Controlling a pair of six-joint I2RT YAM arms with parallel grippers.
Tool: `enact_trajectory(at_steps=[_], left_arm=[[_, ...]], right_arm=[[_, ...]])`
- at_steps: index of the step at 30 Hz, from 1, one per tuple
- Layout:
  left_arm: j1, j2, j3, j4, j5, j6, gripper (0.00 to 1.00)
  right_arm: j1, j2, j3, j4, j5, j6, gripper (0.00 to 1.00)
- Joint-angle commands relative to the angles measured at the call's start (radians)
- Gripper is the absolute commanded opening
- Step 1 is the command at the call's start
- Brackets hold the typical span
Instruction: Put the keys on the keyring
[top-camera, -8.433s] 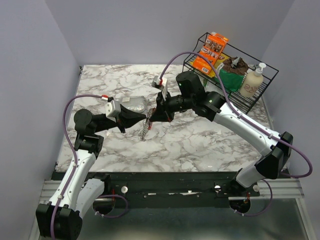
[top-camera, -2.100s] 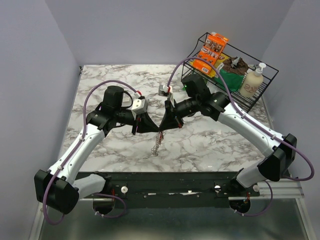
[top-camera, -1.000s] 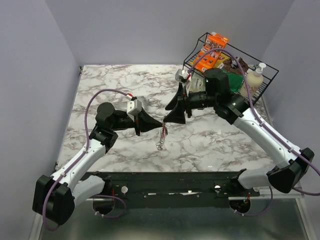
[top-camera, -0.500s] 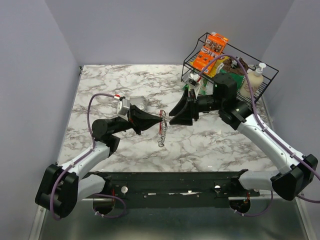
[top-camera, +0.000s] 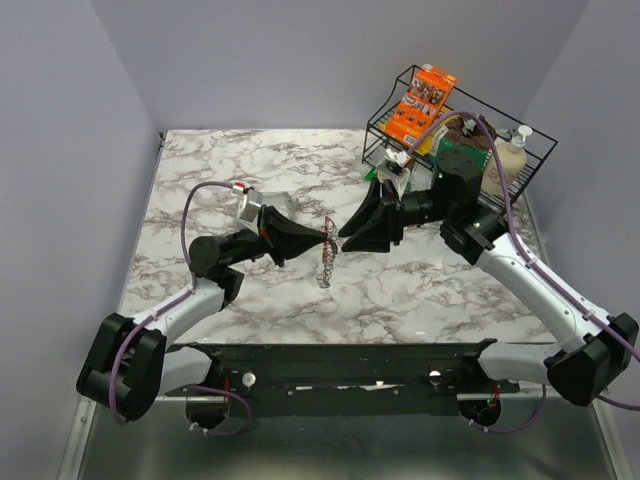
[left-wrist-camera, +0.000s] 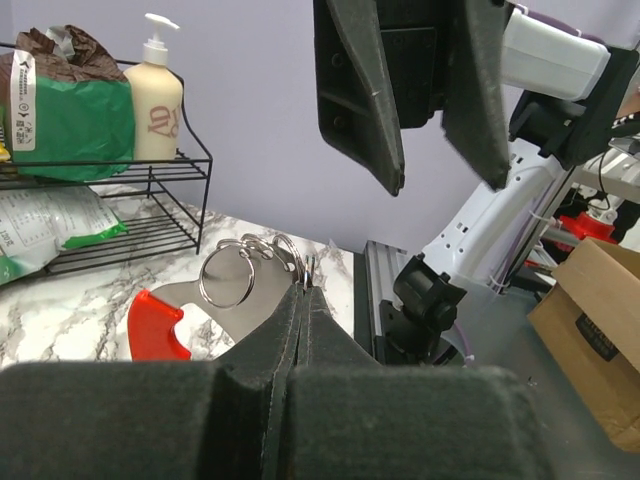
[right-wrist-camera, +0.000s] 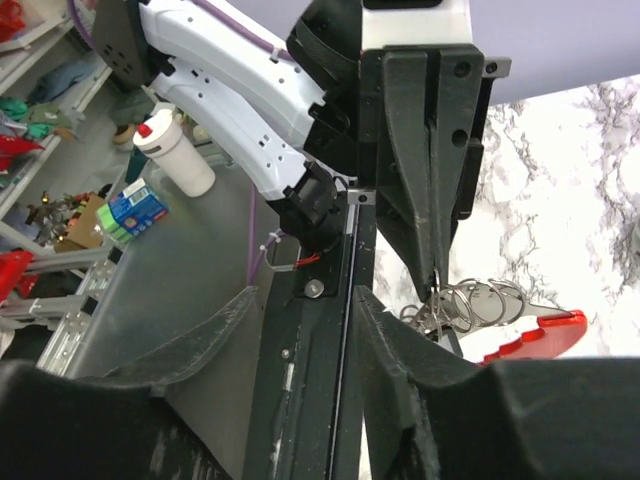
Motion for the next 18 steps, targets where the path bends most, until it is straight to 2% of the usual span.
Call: enact_trajectory(at_steps=[1,6,18], left_arm=[[-0.002,0.008,0.030,0.272,0.008,-0.031,0.00],[-0.002,0.014,0.041,0.276,0.023,-0.043,0.00],[-0.002,0.034,0.059,0.316,0.039,-0.088,0.00]], right_arm=[[-0.004,0.017,-0.020,0.044,0.001,0.022,0.47],[-0.004,0.039,-0.018,0.043,0.033,0.039,0.41],[-0.004,0.060,-0.012,0.026,0.113,0.037,0.38]])
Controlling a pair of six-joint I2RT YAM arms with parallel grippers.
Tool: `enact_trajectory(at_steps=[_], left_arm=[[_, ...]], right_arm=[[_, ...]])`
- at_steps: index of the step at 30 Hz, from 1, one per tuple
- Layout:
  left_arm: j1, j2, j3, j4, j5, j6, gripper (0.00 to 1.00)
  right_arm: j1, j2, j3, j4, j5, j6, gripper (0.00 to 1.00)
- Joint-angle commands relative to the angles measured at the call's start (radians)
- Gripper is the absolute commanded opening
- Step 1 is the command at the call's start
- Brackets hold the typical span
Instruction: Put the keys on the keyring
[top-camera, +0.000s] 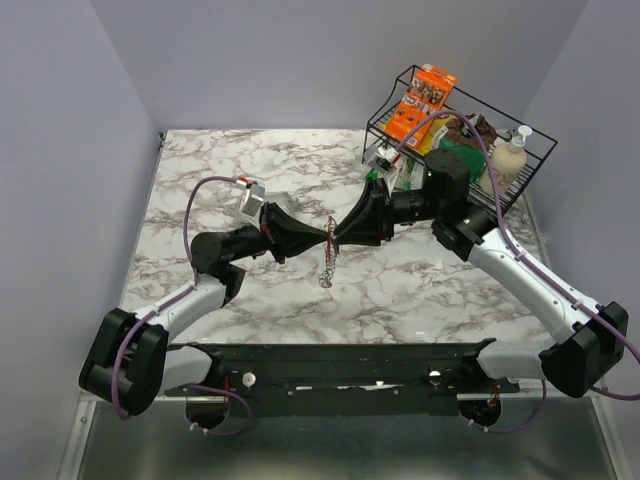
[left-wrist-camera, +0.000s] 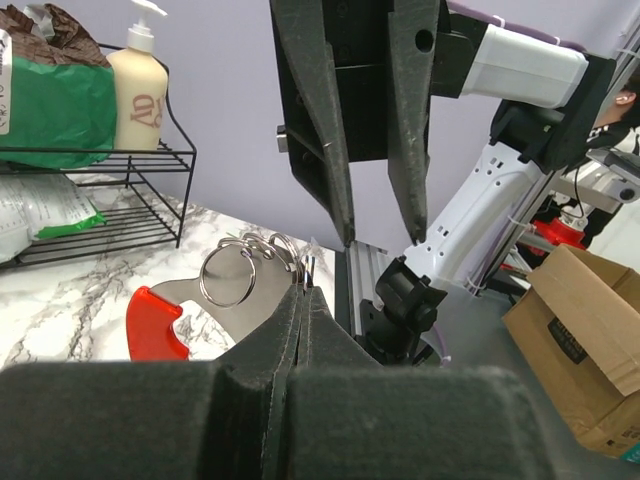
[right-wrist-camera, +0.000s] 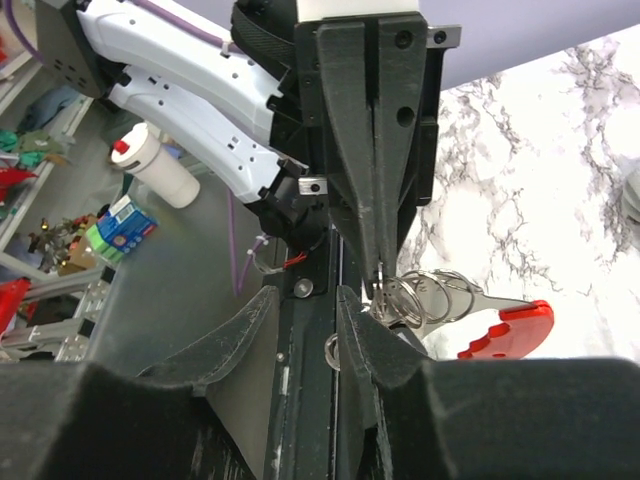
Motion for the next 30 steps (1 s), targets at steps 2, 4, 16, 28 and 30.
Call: enact_trajectory(at_steps=[2,4,16,28,30], left_arm=[[-0.004,0.005,0.037,0.320,0.022,-0.028,0.00],[-0.002,0.008,0.038,0.322,0.025,-0.033,0.00],[-0.004,0.017,0.040,0.343,0.027,-0.050,0.00],[-0.004,0.018,0.044,0.357,0.027,-0.064,0.00],[-0.004,0.018,0.047,0.360,0.028,-0.065,0.00]], right_arm=[[-0.004,0.005,0.004,0.008,0.074,0.001,0.38],[-0.004,0.012,0.012,-0.006,0.094,0.000,0.38],[-0.003,0.020,0.000,-0.028,0.107,-0.014,0.36],[0.009,0.035,-0.014,-0.058,0.128,-0.045,0.27],[0.016,0.038,-0.014,-0.066,0.134,-0.051,0.25]])
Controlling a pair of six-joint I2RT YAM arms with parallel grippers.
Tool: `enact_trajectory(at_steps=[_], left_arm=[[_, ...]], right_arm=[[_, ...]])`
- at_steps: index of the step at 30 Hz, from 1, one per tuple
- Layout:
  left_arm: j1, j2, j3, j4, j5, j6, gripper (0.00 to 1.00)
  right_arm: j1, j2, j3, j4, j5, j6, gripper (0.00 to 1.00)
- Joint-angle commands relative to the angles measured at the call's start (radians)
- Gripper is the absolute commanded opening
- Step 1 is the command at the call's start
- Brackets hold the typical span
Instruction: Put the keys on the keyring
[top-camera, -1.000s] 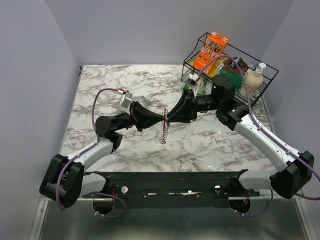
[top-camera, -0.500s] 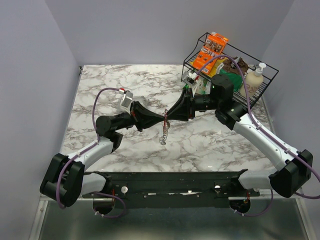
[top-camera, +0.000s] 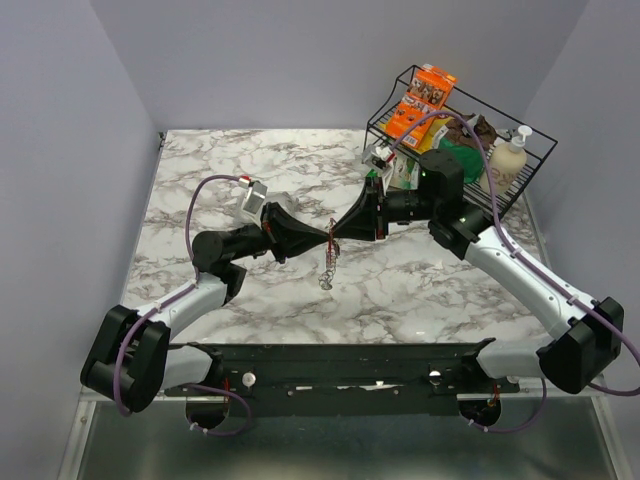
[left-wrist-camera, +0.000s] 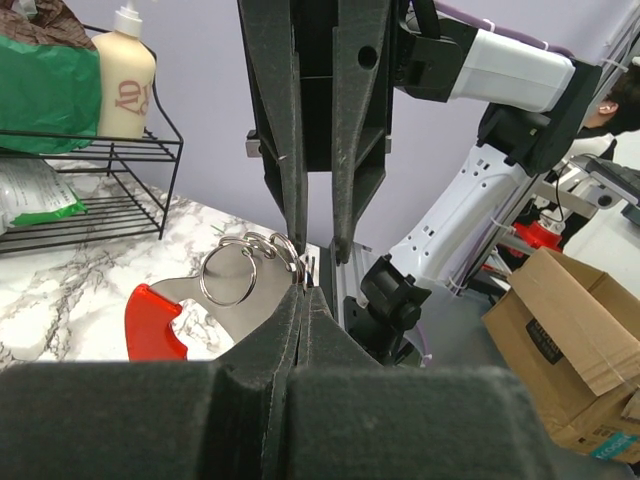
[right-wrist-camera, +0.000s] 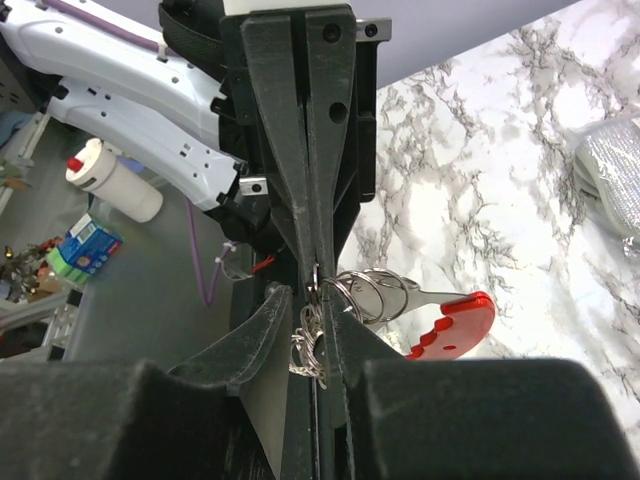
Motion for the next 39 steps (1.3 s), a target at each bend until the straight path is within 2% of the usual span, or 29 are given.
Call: enact_trajectory(at_steps=[1,7,10,15,22,24,27,28,29,31,32,34,35,39], left_arm=[[-0.004,0.001,0.039,0.354,0.014,-0.013,0.00],[-0.004,0.000,0.042,0.354,0.017,-0.017,0.00],[-0.004,0.001,0.042,0.355,0.022,-0.022,0.00],[-0.002,0.000,0.039,0.351,0.030,-0.019,0.00],[-0.004,-0.022,0.037,0.276,0.054,0.024,0.00],[-0.004,-0.035,0.044,0.187,0.074,0.076,0.00],[-0.004,-0.081,0.053,0.008,0.100,0.192,0.10],[-0.004,-0.112,0.057,-0.048,0.100,0.228,0.19],[-0.004,-0.129,0.063,-0.180,0.100,0.266,0.24],[-0.004,-0.185,0.079,-0.328,0.099,0.413,0.34],[-0.004,-0.201,0.097,-0.488,0.093,0.473,0.37],[-0.004,-0.247,0.122,-0.649,0.079,0.629,0.45],[-0.004,-0.259,0.151,-0.794,0.074,0.676,0.46],[-0.004,-0.279,0.235,-1.095,0.060,0.869,0.49]], right_arm=[[0.014,0.018,-0.012,-0.037,0.032,-0.029,0.25],[0.028,0.026,-0.005,-0.049,0.054,-0.040,0.24],[0.033,0.034,-0.001,-0.049,0.058,-0.033,0.18],[0.036,0.032,0.010,-0.050,0.072,-0.024,0.01],[0.036,0.026,0.011,-0.081,0.097,-0.035,0.01],[0.037,0.024,0.017,-0.107,0.110,-0.053,0.01],[0.036,0.023,0.027,-0.138,0.117,-0.076,0.01],[0.036,0.026,0.031,-0.148,0.117,-0.082,0.01],[0.034,0.024,0.034,-0.156,0.118,-0.089,0.01],[0.036,0.029,0.044,-0.178,0.114,-0.105,0.01],[0.036,0.030,0.045,-0.184,0.110,-0.112,0.01],[0.036,0.035,0.053,-0.205,0.109,-0.128,0.01],[0.037,0.040,0.057,-0.211,0.103,-0.135,0.01],[0.036,0.058,0.086,-0.282,0.086,-0.188,0.01]])
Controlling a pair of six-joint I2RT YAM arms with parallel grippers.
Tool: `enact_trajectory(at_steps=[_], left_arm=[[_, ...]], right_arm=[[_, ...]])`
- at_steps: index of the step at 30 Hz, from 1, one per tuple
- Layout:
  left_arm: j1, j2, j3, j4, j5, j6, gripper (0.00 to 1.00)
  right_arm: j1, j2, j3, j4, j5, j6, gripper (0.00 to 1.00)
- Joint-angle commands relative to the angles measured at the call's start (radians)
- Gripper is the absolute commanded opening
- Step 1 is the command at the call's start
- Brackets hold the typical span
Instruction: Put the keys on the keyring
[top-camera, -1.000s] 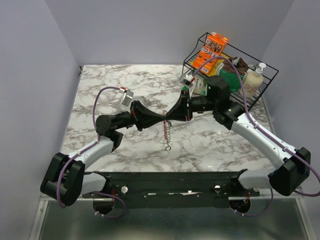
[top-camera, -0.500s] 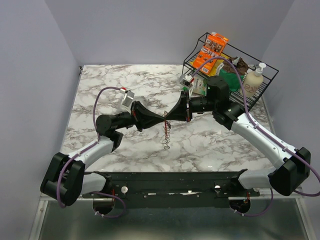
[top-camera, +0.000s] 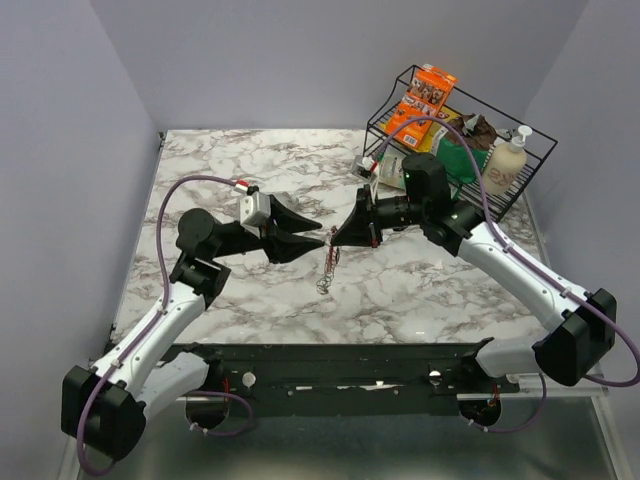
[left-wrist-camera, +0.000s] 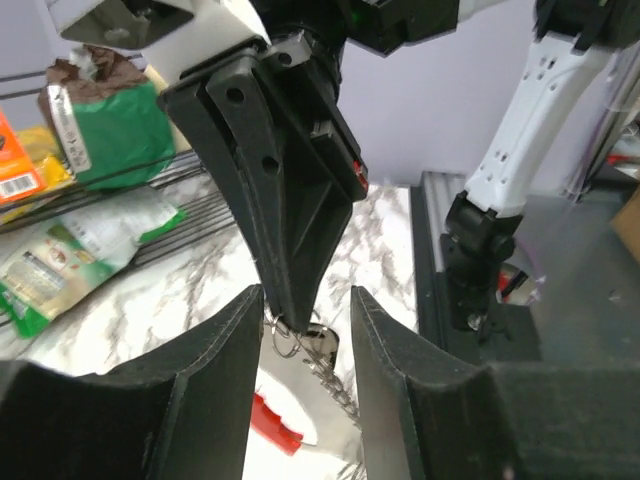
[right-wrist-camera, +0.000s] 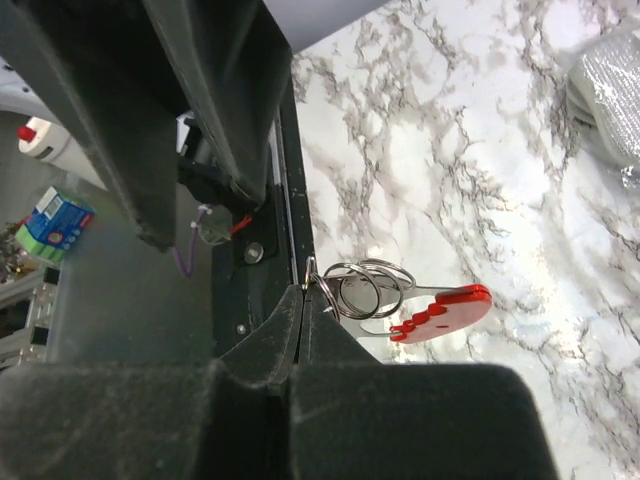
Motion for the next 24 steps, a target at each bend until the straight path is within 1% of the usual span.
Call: enact_trajectory(at_steps=[1,2,4,5,7,8,9,11,12,14,18,21,24], left_arm=[[-0.003,-0.015,0.104,-0.508,-0.012,0.329,0.49],[-0.003,-0.010,0.140,-0.598,-0.014,0.382,0.49],[-0.001,0.008,0.180,-0.689,-0.014,0.444,0.49],[-0.003,0.016,0.218,-0.767,-0.011,0.493,0.50],[-0.003,0.047,0.259,-0.847,-0.004,0.547,0.49],[-0.004,0.057,0.302,-0.924,0.002,0.568,0.49],[-0.004,0.070,0.324,-0.964,0.006,0.615,0.49],[-0.007,0.103,0.382,-1.057,0.017,0.657,0.48],[-0.009,0.110,0.396,-1.078,0.019,0.685,0.48],[-0.010,0.136,0.413,-1.096,0.020,0.693,0.48],[-0.020,0.174,0.395,-1.073,0.005,0.679,0.47],[-0.029,0.186,0.330,-0.972,-0.027,0.604,0.47],[-0.037,0.191,0.267,-0.872,-0.066,0.536,0.48]], right_arm=[[0.000,0.026,0.064,-0.105,-0.001,-0.080,0.01],[0.000,0.034,0.071,-0.119,-0.007,-0.090,0.01],[0.001,0.043,0.094,-0.172,-0.010,-0.121,0.01],[0.000,0.055,0.104,-0.194,-0.005,-0.153,0.01],[0.001,0.066,0.134,-0.260,0.002,-0.193,0.01],[0.001,0.072,0.145,-0.283,0.021,-0.207,0.01],[0.001,0.084,0.151,-0.316,0.027,-0.228,0.01],[0.001,0.100,0.170,-0.352,0.056,-0.250,0.01],[0.003,0.112,0.171,-0.370,0.059,-0.258,0.01],[0.001,0.123,0.162,-0.375,0.064,-0.261,0.01],[0.001,0.141,0.091,-0.306,0.042,-0.232,0.01],[0.003,0.153,0.021,-0.222,0.010,-0.195,0.01],[0.001,0.192,-0.024,-0.176,-0.014,-0.176,0.01]])
